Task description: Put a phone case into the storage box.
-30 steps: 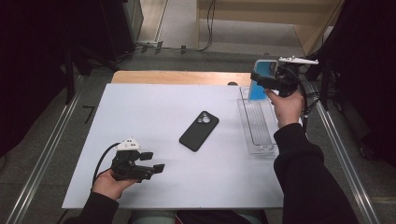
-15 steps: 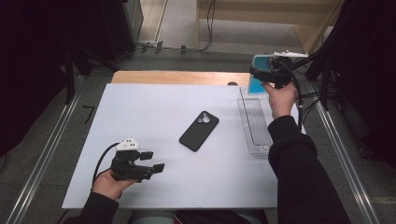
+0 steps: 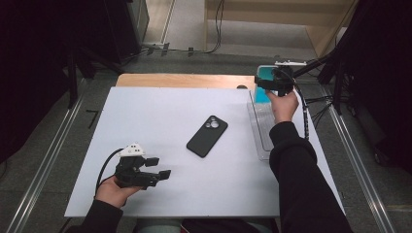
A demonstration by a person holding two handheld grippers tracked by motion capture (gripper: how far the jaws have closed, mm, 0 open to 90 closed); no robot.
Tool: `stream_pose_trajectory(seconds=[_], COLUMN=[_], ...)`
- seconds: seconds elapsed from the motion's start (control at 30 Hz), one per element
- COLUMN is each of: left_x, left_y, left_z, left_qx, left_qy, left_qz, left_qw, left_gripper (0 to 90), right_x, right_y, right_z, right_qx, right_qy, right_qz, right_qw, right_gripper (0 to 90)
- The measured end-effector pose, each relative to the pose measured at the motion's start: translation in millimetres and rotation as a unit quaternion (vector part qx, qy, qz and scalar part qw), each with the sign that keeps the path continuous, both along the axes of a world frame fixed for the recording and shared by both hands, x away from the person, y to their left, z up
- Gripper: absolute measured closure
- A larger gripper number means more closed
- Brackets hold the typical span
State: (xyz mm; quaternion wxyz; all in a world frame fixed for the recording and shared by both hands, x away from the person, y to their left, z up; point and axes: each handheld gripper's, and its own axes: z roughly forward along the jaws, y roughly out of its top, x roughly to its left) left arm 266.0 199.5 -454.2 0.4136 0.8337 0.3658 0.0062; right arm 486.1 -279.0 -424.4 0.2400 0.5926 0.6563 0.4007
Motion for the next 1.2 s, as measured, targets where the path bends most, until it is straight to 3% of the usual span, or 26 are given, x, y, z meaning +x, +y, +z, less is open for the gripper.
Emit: stream_pose_trajectory(seconds=[0.1, 0.23, 0.7, 0.93, 1.2], left_x=[-0.3, -0.4, -0.4, -0.4, 1.1], left_y=[-1.2, -1.8, -2.2, -2.3, -2.8], left_z=[-0.4, -0.5, -0.9, -0.9, -1.7], left_qx=[-0.001, 0.001, 0.002, 0.002, 0.003], left_qy=[0.0, 0.001, 0.001, 0.001, 0.003], left_qz=[-0.002, -0.003, -0.003, -0.003, -0.003], left_qw=[1.0, 1.0, 1.0, 1.0, 1.0], left_gripper=[28.1, 28.1, 28.1, 28.1, 28.1], right_x=[1.3, 2.8, 7.3, 9.4, 4.8], right_y=[1.4, -1.1, -0.8, -3.0, -8.1], right_z=[-6.6, -14.6, -26.0, -29.5, -23.9], right_qx=[0.0, 0.02, -0.002, 0.005, 0.015], right_qy=[0.002, 0.012, 0.015, 0.028, 0.035], right_qz=[-0.005, -0.016, -0.011, -0.012, 0.0], right_qw=[1.0, 0.9996, 0.9998, 0.9995, 0.9993], right_gripper=[15.8, 15.6, 14.9, 0.0, 0.0])
